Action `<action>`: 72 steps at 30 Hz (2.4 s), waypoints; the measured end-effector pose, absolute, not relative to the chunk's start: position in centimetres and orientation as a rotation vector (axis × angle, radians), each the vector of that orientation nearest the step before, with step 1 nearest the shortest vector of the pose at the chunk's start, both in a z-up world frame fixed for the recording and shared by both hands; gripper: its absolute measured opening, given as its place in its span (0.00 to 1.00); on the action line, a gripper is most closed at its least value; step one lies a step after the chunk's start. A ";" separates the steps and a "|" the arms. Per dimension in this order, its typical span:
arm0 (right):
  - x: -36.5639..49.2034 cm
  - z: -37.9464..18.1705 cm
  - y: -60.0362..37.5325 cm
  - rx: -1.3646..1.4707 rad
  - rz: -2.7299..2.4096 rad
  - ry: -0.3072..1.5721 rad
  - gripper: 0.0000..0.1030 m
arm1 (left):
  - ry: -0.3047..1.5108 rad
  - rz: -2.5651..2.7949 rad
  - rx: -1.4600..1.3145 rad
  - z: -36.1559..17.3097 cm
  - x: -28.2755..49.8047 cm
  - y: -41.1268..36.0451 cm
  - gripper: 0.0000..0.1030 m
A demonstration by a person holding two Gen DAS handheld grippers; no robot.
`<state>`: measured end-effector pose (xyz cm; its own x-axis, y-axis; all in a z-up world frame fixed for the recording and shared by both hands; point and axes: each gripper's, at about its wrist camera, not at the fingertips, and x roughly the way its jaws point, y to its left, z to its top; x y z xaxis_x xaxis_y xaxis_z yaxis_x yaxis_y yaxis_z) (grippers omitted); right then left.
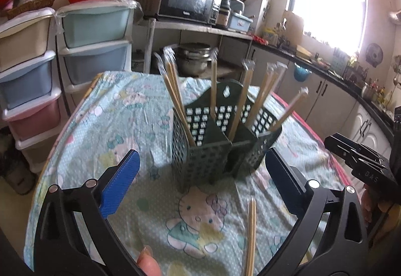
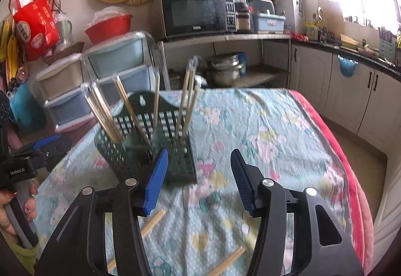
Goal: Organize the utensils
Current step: 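Move both open grippers down toward the last wrapped chopsticks beside the caddy, then close the left gripper on a wrapped chopstick while the right gripper grasps another, then lift the left gripper's chopstick above the caddy while the right gripper raises its chopstick over it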
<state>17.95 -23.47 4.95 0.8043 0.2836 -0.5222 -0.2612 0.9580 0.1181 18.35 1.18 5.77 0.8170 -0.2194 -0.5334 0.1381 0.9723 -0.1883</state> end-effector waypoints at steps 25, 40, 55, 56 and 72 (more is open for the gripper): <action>16.1 -3.2 -27.4 0.104 0.248 0.816 0.51 | 0.858 -0.416 -0.061 -2.4 19.7 -7.1 0.75; 17.4 -6.9 -28.5 0.190 0.249 0.935 0.47 | 0.989 -0.449 0.006 -5.5 23.0 -10.9 0.60; 17.3 -7.0 -30.2 0.172 0.189 0.931 0.12 | 0.987 -0.347 0.099 -6.3 25.4 -12.1 0.16; 17.2 -6.8 -30.3 0.174 0.185 0.929 0.11 | 0.986 -0.339 0.098 -6.2 25.5 -11.9 0.13; 15.1 0.3 -32.0 0.228 0.249 0.717 0.05 | 0.823 -0.413 -0.051 0.9 23.2 -8.3 0.08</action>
